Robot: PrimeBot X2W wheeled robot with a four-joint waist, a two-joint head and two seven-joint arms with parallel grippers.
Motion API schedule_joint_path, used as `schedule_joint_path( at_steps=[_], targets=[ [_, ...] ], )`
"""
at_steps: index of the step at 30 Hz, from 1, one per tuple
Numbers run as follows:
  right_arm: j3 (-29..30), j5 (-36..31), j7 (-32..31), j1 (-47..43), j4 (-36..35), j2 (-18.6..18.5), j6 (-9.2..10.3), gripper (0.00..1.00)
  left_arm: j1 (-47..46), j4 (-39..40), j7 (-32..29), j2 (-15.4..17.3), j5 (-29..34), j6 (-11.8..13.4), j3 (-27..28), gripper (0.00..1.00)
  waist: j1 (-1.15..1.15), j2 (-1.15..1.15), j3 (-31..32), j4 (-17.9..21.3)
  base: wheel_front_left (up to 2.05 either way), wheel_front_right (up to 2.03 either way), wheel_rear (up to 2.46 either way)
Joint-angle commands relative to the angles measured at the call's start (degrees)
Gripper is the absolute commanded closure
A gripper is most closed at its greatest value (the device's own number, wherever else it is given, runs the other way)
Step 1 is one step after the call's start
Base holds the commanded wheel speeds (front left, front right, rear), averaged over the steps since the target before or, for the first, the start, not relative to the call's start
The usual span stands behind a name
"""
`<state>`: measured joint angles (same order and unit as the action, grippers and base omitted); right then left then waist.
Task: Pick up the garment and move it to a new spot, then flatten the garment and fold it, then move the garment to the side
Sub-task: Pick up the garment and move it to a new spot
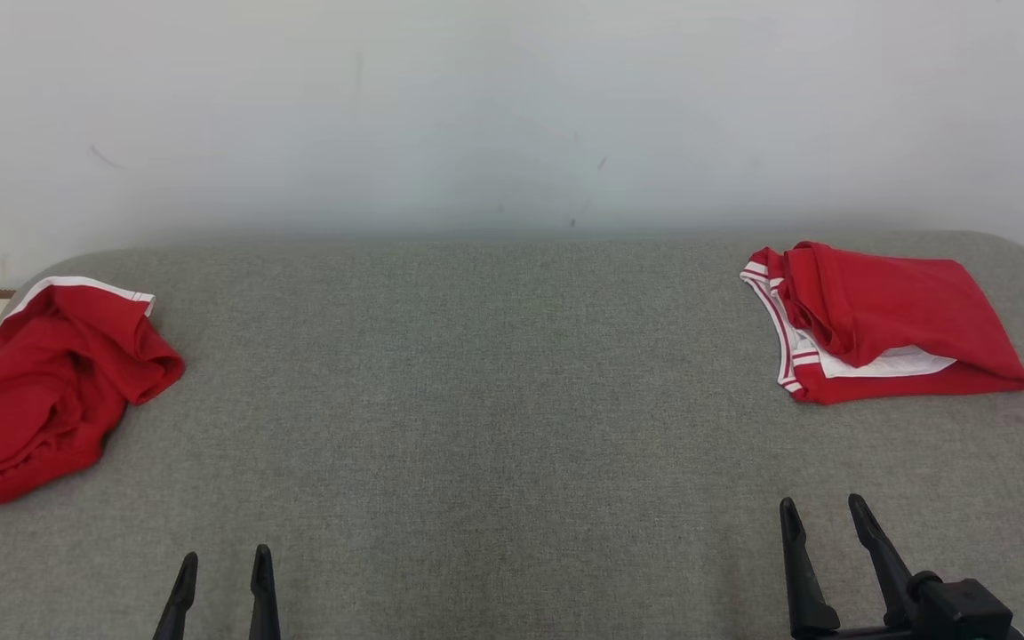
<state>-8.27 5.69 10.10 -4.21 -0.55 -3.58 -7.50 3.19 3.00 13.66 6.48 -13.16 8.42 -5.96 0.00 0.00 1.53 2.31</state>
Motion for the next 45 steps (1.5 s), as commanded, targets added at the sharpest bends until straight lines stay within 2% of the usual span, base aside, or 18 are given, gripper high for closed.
schedule_joint_path(
  at_steps=[1, 20, 27, 35, 45],
  targets=[
    [0.11, 0.34, 0.17, -0.56, 0.15, 0.14, 0.01, 0.00, 0.28, -0.18, 0.07, 0.30, -0.37, 0.13, -0.05, 0.00, 0.00, 0.00, 0.01, 0.02, 0.00, 0.00, 0.00],
    [0.42, 0.41, 0.31, -0.90, 0.75, 0.27, 0.01, 0.00, 0.34, -0.09, -0.13, 1.00, -0.59, 0.63, -0.73, 0.00, 0.00, 0.00, 0.33, -0.25, 0.00, 0.00, 0.00],
    [0.75, 0.54, 0.35, -1.39, 0.68, 0.33, 0.01, 0.00, 0.09, -0.15, -0.14, 1.25, -0.90, 0.99, -0.40, 0.00, 0.00, 0.00, 0.27, -1.64, 0.00, 0.00, 0.00],
    [1.20, 0.88, 0.21, -1.71, 0.42, 0.42, 0.01, 0.00, -0.38, 0.08, -0.41, 1.78, -1.22, 1.27, -0.07, 0.00, 0.00, 0.00, 0.06, -7.36, 0.00, 0.00, 0.00],
    [1.22, 1.36, 0.03, -1.77, 0.78, 0.52, 0.01, 0.00, 0.61, 0.60, -0.66, 2.46, -1.80, 1.98, 0.84, 0.00, 0.00, 0.00, -0.11, -17.05, 0.00, 0.00, 0.00]
  ],
)
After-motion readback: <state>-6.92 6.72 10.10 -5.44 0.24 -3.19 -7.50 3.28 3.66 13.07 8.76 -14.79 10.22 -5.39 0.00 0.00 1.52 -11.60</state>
